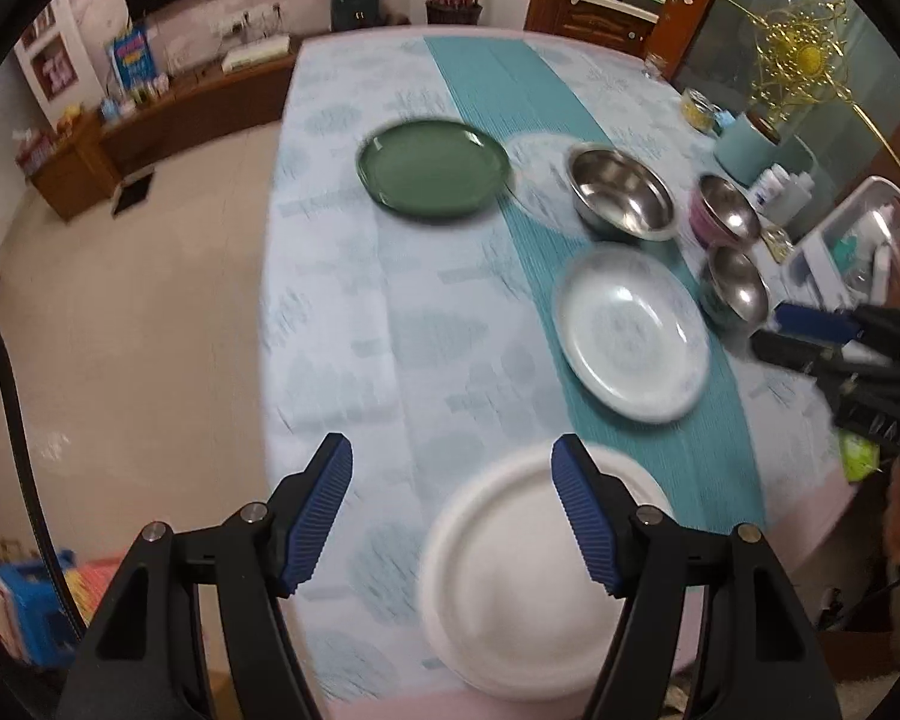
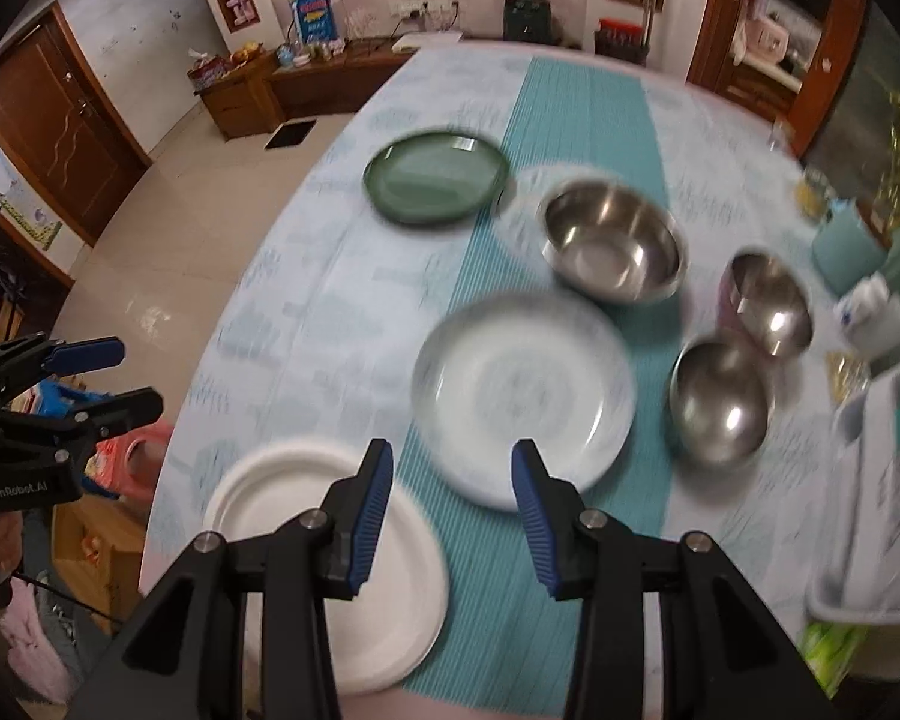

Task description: Organize plates and bowls

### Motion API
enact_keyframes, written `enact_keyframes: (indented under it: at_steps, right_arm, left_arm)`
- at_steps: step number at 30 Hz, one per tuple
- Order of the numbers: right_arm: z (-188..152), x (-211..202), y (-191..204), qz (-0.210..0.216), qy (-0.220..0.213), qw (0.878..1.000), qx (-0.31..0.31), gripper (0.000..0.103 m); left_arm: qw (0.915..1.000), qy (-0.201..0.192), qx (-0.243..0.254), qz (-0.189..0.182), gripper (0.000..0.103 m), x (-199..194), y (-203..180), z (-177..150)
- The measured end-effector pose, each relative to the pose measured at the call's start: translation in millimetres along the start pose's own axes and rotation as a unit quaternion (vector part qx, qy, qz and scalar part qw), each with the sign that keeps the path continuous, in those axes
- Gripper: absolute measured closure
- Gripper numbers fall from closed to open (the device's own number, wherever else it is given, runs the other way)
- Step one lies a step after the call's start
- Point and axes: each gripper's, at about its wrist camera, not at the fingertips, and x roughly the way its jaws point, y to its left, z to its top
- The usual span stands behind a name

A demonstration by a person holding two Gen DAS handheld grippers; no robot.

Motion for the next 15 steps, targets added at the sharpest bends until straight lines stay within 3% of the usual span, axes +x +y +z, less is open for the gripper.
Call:
enact_keyframes:
  at_steps: [8,12,15]
  right_arm:
    - [99,17,-39,0.017,-0.023,0.999,0.046,0.062]
    - [130,43,-55,0.021,-0.021,0.997,0.068,0.062]
    - [152,70,-65,0.023,-0.012,0.996,0.086,0.062]
  left_arm:
    - [0.9984,-0.015,0.022,0.05,0.035,20,34,92]
    - [0.9974,-0.005,0.023,0.068,0.035,57,53,133]
    - [0.9982,0.019,0.013,0.055,0.035,97,71,161]
